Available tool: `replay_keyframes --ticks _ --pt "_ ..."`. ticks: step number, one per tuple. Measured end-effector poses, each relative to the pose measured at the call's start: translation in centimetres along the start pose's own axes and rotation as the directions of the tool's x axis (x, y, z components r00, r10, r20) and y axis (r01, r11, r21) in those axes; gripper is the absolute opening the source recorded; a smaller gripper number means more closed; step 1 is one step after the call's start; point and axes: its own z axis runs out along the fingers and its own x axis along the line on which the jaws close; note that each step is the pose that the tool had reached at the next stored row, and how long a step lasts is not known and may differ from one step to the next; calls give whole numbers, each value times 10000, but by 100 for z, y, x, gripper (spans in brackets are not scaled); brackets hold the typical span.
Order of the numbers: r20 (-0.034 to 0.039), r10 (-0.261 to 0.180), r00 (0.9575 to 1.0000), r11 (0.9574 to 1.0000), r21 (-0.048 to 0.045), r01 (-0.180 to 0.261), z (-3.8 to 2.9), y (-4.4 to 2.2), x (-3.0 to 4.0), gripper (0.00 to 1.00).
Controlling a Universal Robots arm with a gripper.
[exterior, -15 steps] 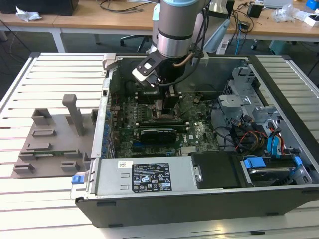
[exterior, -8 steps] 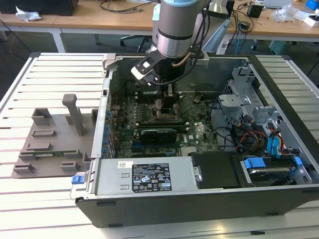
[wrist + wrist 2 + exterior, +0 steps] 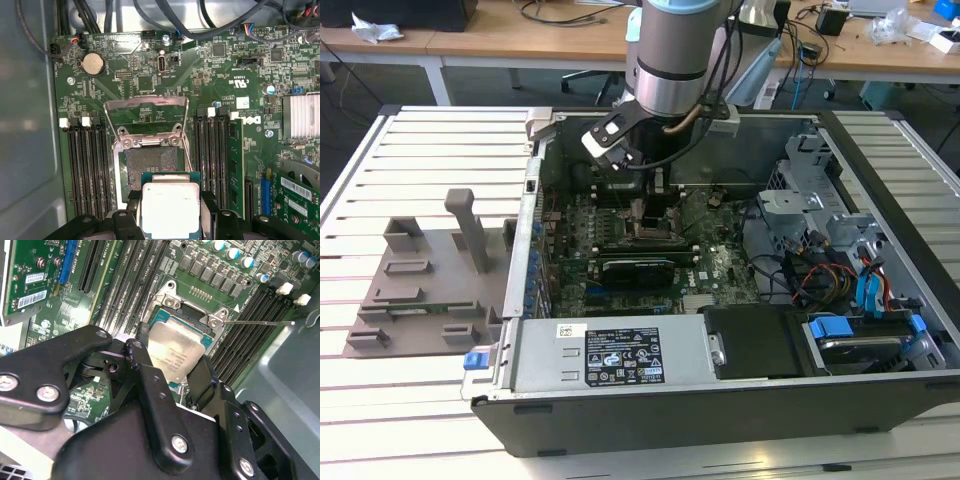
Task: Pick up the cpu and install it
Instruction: 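Place the cpu into insertion slot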
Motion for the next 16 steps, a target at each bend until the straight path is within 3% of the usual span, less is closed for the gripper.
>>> replay_keyframes --ticks 4,8,12,16 --pt "-6 168 9999 9999 4 -168 0 0 0 55" --pt "22 -474 9989 9989 -11 474 5 1 0 55" --pt "55 -1195 9928 9928 -26 1195 7 0 0 55" --pt "61 -1314 9913 9913 -29 1314 8 0 0 55"
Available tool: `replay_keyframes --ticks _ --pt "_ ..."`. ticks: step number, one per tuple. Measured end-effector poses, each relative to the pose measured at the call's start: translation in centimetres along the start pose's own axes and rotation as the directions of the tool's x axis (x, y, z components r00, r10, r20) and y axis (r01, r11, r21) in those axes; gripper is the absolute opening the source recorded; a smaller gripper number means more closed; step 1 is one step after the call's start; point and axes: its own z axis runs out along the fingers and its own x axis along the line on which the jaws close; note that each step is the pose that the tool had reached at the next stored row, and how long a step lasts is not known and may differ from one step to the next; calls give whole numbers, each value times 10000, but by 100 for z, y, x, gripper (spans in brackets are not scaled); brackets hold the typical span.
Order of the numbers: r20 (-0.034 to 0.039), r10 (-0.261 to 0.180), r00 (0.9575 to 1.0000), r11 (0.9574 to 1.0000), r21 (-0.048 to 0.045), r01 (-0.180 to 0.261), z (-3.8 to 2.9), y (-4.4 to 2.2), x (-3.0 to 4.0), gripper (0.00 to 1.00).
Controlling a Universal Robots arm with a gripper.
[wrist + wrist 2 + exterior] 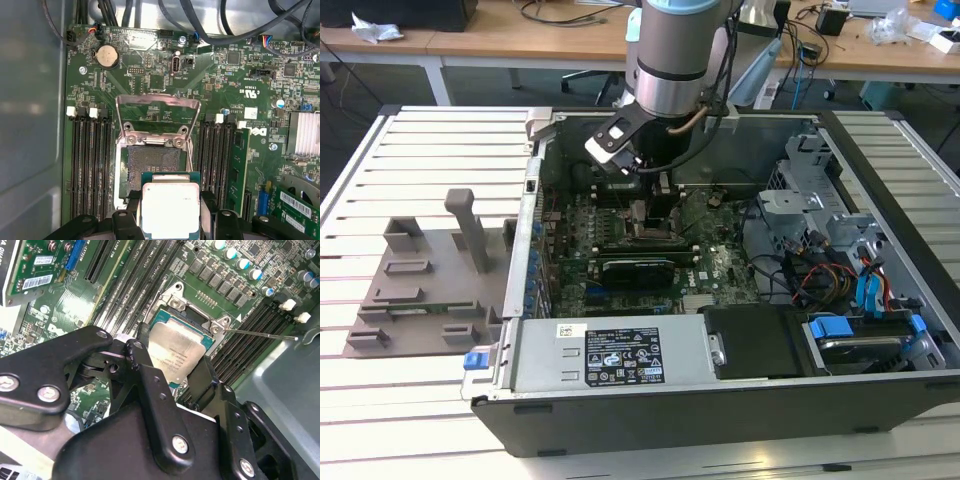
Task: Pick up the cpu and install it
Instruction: 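Place the cpu into insertion slot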
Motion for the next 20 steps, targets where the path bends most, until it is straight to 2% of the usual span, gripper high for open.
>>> replay_keyframes --ticks 10,14,20 --pt "-1 -1 10000 10000 0 1 37 2 1 55" --pt "0 -1 10000 10000 0 1 87 4 2 55" --pt "0 -1 10000 10000 0 1 122 5 3 55"
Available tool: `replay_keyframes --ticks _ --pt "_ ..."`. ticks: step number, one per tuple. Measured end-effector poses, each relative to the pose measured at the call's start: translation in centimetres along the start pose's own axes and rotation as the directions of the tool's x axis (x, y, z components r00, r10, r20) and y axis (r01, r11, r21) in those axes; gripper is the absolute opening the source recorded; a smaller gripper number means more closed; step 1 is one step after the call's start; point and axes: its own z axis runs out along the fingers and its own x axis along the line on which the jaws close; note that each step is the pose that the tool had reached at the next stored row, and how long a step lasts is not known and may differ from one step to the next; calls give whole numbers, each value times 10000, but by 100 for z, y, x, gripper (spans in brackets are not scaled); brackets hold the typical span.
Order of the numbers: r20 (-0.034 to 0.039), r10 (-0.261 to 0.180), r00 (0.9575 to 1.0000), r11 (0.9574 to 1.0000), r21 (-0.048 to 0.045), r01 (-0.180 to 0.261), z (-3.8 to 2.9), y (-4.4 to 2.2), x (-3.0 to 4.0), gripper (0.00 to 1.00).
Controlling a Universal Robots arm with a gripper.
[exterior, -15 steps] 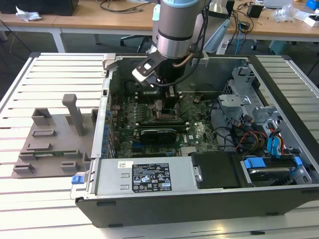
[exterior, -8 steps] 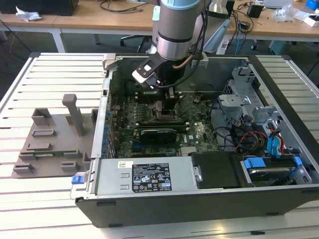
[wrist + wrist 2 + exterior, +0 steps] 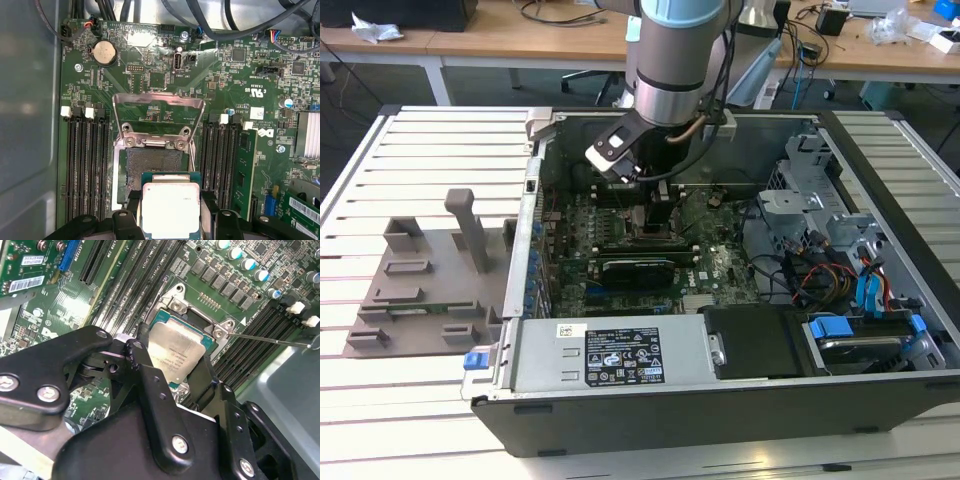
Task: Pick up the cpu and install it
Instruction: 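Place the cpu into insertion slot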
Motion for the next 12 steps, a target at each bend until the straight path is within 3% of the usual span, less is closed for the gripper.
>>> replay_keyframes --ticks 12 --pt "0 1 10000 10000 0 -1 56 2 1 55"
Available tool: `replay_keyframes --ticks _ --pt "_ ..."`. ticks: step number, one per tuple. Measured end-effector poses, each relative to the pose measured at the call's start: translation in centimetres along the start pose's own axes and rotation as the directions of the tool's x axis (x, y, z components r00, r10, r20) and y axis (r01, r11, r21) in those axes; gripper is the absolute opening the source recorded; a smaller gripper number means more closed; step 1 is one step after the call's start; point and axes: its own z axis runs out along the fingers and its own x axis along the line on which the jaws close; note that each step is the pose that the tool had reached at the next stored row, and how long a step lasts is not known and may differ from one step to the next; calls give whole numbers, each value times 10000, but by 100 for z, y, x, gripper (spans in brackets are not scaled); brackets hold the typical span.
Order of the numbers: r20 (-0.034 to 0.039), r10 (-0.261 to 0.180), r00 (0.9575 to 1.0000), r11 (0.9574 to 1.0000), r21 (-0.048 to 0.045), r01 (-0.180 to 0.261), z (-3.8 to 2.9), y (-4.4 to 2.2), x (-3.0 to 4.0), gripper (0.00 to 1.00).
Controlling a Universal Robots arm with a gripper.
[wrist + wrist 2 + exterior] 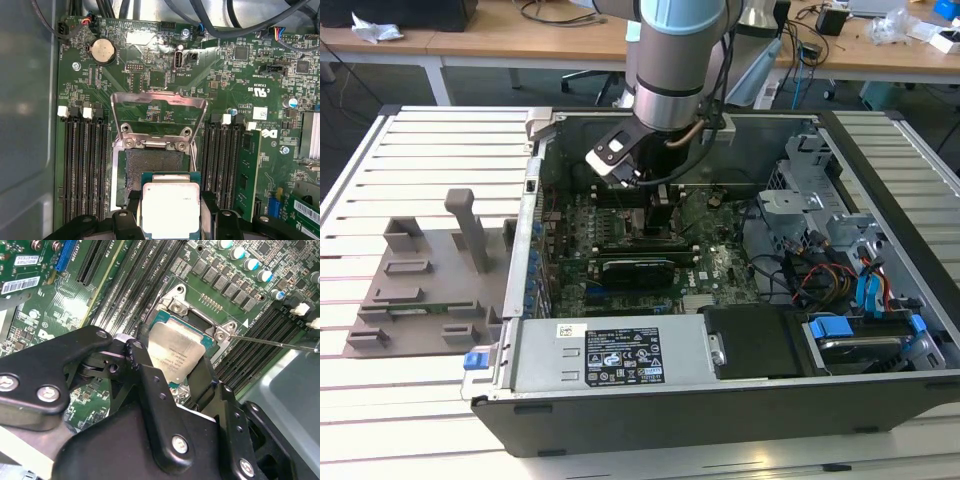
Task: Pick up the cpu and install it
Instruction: 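Place the cpu into insertion slot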
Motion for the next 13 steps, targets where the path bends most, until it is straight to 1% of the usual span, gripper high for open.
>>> replay_keyframes --ticks 7,13 --pt "-1 0 10000 10000 0 0 51 2 2 55" --pt "0 0 10000 10000 0 0 109 5 3 55"
